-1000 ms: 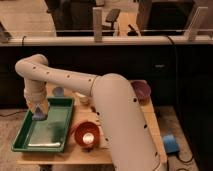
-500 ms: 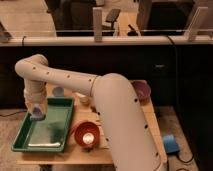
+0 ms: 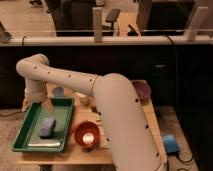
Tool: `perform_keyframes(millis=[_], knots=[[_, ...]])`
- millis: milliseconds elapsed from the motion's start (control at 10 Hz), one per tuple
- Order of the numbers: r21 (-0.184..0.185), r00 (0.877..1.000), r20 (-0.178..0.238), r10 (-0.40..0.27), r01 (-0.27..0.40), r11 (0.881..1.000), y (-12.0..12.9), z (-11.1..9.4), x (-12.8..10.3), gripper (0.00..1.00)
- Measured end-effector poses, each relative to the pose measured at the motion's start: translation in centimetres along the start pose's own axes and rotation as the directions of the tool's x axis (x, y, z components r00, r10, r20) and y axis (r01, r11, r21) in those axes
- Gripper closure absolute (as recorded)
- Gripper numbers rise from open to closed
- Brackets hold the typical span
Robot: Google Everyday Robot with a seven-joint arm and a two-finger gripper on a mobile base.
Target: Place sponge in tray
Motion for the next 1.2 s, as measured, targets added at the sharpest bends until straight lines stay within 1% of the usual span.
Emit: perform_keyframes(millis=[1200], knots=[[-0.01, 1.0, 0.01, -0.022, 0.023, 1.0, -0.25, -0.04, -0.01, 0.2]])
